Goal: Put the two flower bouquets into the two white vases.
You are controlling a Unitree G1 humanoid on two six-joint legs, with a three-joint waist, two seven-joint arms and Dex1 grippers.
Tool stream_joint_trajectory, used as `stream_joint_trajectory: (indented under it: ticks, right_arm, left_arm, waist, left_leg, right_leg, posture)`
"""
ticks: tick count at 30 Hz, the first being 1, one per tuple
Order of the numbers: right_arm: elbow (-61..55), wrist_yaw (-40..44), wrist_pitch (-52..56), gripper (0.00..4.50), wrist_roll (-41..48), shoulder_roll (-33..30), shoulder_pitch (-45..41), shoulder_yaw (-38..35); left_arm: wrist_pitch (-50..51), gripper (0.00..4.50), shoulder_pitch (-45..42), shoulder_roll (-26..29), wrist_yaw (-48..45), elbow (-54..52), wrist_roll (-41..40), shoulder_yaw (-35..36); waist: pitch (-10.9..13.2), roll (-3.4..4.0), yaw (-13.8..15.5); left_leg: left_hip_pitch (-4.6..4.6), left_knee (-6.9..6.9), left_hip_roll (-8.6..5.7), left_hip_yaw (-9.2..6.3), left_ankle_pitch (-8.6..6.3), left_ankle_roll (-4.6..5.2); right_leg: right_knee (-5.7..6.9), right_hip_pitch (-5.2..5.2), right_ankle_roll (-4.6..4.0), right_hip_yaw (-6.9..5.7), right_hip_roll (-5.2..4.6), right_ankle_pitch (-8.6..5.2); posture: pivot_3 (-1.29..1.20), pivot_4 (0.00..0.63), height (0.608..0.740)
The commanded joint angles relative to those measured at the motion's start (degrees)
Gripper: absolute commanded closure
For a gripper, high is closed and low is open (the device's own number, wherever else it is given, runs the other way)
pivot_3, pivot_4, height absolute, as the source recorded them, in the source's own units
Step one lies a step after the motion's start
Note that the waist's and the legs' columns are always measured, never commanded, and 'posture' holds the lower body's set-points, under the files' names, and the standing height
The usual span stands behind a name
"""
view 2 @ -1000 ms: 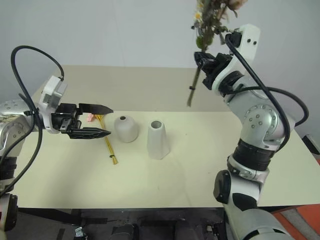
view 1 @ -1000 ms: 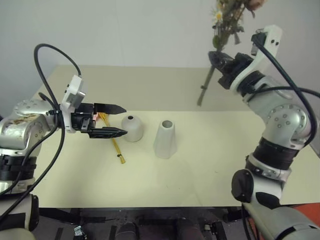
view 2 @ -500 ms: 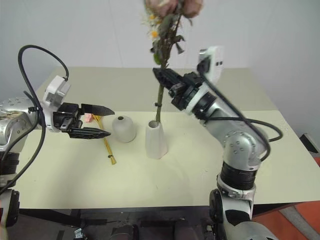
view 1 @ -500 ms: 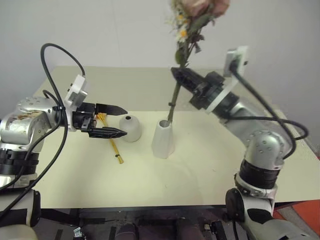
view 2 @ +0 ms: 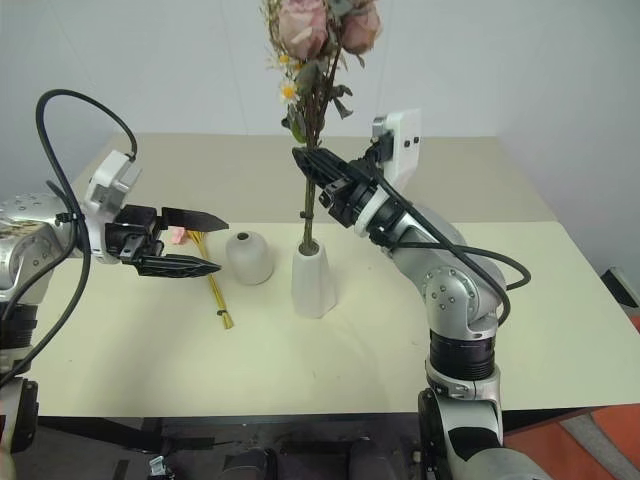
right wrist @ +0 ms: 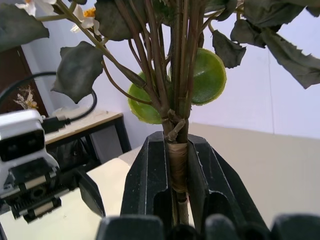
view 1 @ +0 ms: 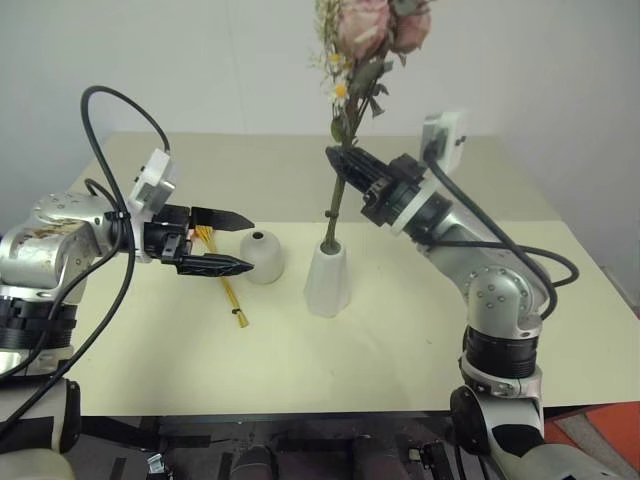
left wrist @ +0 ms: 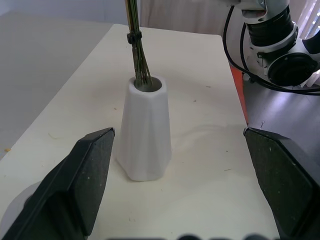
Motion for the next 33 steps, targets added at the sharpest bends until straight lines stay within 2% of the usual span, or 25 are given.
stream_joint_trajectory:
  ticks: [1,18,20,22,30,31,33]
  right_arm:
    - [-3.3,-0.1,-1.4,4.26,1.0,-0.5,-0.1,-0.2]
    - [-2.3,2.9,-10.5,4.26,-7.8,-0.7,10.0,6.8]
    - [-2.5,3.5,-11.5,3.52,-8.8,-1.0,11.1,7.8]
    - [-2.9,4.0,-12.5,3.04,-9.6,-1.2,12.3,8.6]
    - [-7.3,6.1,-12.8,0.21,-9.4,-4.8,16.1,7.6]
    - [-8.2,6.5,-12.6,0.06,-9.1,-5.8,16.5,7.1]
    - [-9.6,7.4,-11.8,0.06,-8.1,-7.9,17.0,5.8]
  left_arm:
    - [-0.1,0.00,-0.9,1.3,-0.3,-1.4,-0.1,1.3]
    - [-0.6,0.00,-1.0,1.5,-0.3,-1.1,0.2,1.7]
    - [-0.6,0.00,-1.0,1.5,-0.2,-0.9,0.3,1.7]
    - [-0.6,0.00,-1.1,1.5,-0.1,-0.7,0.3,1.7]
    - [-0.1,0.00,-0.1,2.7,0.9,-0.3,0.3,3.2]
    - [0.2,0.00,0.3,3.0,1.2,-0.3,0.2,3.6]
    - [0.9,0.00,1.2,3.5,2.1,-0.5,-0.1,4.5]
  waist:
    - [0.0,0.00,0.0]
    - [0.0,0.00,0.0]
    - [0.0,0.00,0.0]
    - [0.0,0.00,0.0]
    - [0.0,0.00,0.1]
    - [0.0,0.00,0.0]
    - [0.0,0.00,0.1]
  left_leg:
    - [0.00,0.00,0.00,0.00,0.00,0.00]
    - [0.00,0.00,0.00,-0.01,0.00,0.00]
    - [0.01,0.00,0.00,-0.01,0.00,0.00]
    - [0.01,0.00,0.00,-0.01,0.00,0.00]
    - [0.01,0.00,0.00,-0.01,0.00,0.00]
    - [0.01,0.00,0.00,-0.01,0.00,0.00]
    - [0.01,0.00,0.00,0.00,0.00,0.00]
  right_leg:
    - [0.00,0.00,0.00,0.00,0.00,0.00]
    - [0.00,0.00,0.19,0.00,0.00,-0.14]
    - [0.00,0.00,0.21,0.00,0.00,-0.16]
    - [0.00,0.00,0.22,0.00,0.00,-0.16]
    - [0.00,0.00,0.32,0.00,0.00,-0.23]
    - [0.00,0.00,0.33,0.00,0.00,-0.24]
    - [0.00,0.00,0.33,0.01,0.00,-0.24]
  posture:
    - [0.00,0.150,0.740]
    - [0.00,0.150,0.740]
    - [0.00,0.150,0.740]
    - [0.00,0.150,0.740]
    - [0.00,0.150,0.740]
    - [0.00,0.150,0.740]
    - [0.00,0.150,0.740]
